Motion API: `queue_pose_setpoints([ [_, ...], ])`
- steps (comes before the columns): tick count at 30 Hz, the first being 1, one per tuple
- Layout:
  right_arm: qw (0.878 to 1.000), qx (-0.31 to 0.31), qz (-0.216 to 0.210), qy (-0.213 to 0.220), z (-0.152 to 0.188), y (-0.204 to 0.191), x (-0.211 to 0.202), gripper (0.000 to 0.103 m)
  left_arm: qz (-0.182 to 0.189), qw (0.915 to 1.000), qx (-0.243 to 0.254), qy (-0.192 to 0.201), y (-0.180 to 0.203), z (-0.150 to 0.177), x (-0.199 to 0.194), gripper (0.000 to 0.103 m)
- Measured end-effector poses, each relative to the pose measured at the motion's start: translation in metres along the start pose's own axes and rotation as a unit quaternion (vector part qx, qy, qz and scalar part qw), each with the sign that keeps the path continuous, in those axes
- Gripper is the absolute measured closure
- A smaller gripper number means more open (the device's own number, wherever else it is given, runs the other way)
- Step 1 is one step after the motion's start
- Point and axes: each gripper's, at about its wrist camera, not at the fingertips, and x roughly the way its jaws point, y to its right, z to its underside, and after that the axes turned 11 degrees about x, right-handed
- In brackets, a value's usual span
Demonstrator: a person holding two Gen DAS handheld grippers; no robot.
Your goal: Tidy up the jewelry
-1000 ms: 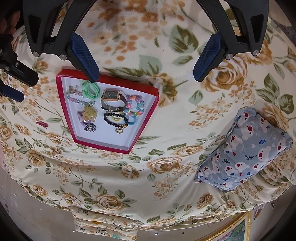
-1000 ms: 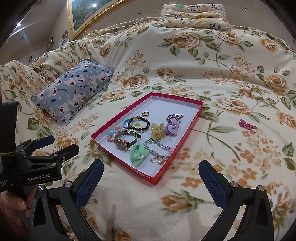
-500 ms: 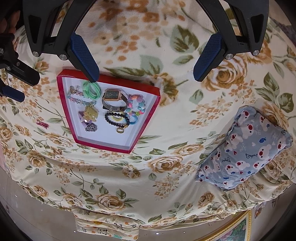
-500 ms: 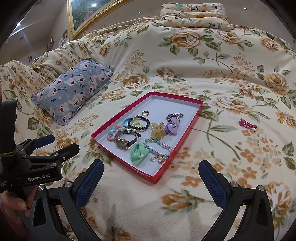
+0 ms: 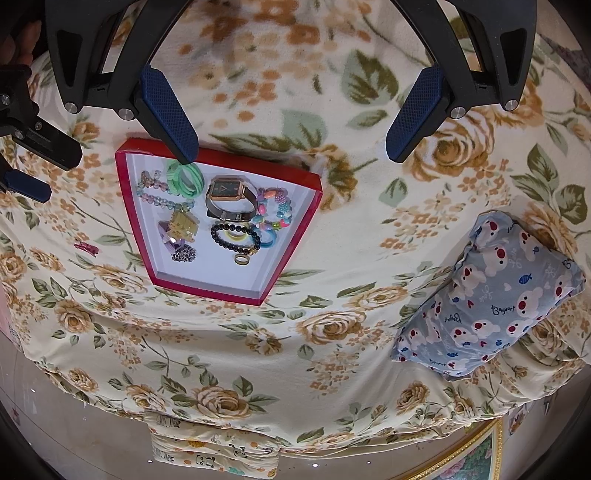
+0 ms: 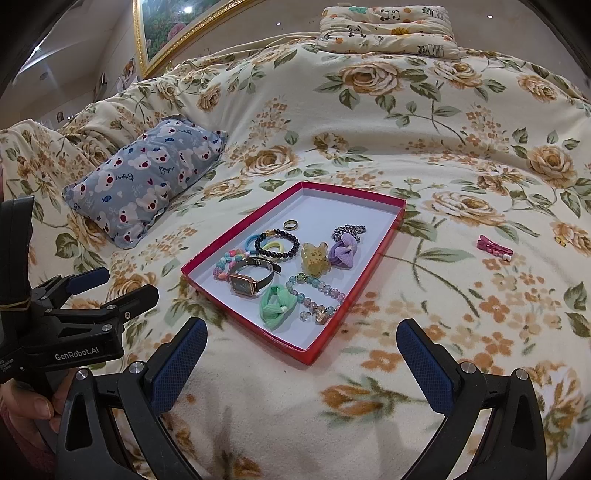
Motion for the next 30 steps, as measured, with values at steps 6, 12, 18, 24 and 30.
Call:
queue_pose_setpoints([
  [6, 1.000, 0.000, 0.000, 0.000, -0.0005, 0.0004, 0.0002, 0.000, 0.001, 1.0000, 0.000, 0.000, 0.0009, -0.0004, -0.0005, 0.001],
  [12, 1.000, 0.000, 0.000, 0.000, -0.0005, 0.0003, 0.0001, 0.000, 0.001, 1.0000, 0.001, 0.001, 0.0008, -0.0003, -0.0004, 0.001],
  [18, 1.000, 0.001, 0.000, -0.002, -0.0004, 0.0011, 0.0002, 0.000, 0.003, 1.0000, 0.001, 0.002, 0.0026, -0.0014, -0.0011, 0.001],
  [24, 1.000, 0.004, 0.002, -0.004, -0.0016, 0.0048, 0.0022, 0.000, 0.003, 1.0000, 0.000, 0.003, 0.0024, -0.0038, 0.0000, 0.001],
  [30, 1.000, 0.008, 0.003, -0.007, -0.0030, 0.0077, 0.0061, 0.000, 0.010, 0.9999, -0.007, 0.005, -0.0018, -0.0052, 0.0034, 0.001],
])
